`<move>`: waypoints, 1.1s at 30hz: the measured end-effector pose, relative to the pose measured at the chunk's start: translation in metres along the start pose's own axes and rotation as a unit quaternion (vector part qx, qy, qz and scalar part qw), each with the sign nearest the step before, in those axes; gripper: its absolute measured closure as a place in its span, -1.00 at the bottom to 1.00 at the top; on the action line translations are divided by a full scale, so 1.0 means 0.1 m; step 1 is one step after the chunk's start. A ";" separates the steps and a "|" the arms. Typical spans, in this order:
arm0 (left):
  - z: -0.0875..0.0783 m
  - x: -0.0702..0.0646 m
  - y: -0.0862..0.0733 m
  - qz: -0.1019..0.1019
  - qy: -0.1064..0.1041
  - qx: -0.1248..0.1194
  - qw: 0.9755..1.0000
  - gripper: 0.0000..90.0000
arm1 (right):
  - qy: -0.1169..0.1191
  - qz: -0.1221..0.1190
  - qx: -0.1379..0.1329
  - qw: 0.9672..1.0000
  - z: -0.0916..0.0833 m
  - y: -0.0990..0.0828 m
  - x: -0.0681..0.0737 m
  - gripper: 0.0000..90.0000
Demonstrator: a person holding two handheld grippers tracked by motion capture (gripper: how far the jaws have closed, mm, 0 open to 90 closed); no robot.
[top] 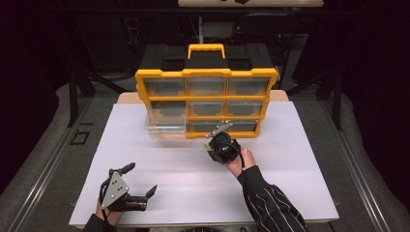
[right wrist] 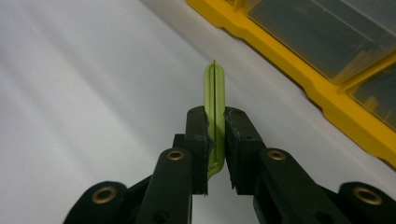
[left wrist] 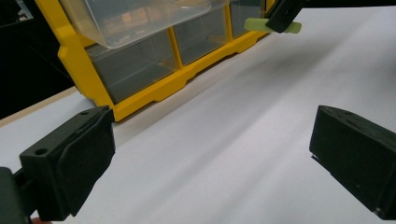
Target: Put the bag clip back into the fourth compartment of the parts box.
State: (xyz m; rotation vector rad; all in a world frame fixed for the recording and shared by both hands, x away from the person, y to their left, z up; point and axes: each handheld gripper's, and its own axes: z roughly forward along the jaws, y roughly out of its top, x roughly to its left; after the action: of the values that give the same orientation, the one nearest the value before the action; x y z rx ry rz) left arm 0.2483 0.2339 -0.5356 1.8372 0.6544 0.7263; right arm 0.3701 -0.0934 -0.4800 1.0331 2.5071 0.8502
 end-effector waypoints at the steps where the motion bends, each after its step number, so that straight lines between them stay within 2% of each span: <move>1: 0.00 0.00 0.00 0.000 0.000 0.001 1.000 -0.99 | 0.000 0.001 0.000 1.000 -0.01 0.01 0.00 0.79; 22: 0.00 0.00 0.00 -0.002 -0.003 0.000 1.000 -0.99 | 0.003 0.005 -0.029 1.000 -0.15 0.14 -0.07 0.79; 33: 0.00 0.00 0.00 -0.002 -0.003 -0.004 1.000 -0.99 | 0.001 -0.005 -0.041 0.999 -0.29 0.27 -0.09 0.79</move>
State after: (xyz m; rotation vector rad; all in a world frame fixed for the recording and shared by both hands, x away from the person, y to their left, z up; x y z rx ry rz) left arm 0.2484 0.2341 -0.5359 1.8296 0.6515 0.7190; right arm 0.3772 -0.0969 -0.4398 0.9914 2.4548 0.9442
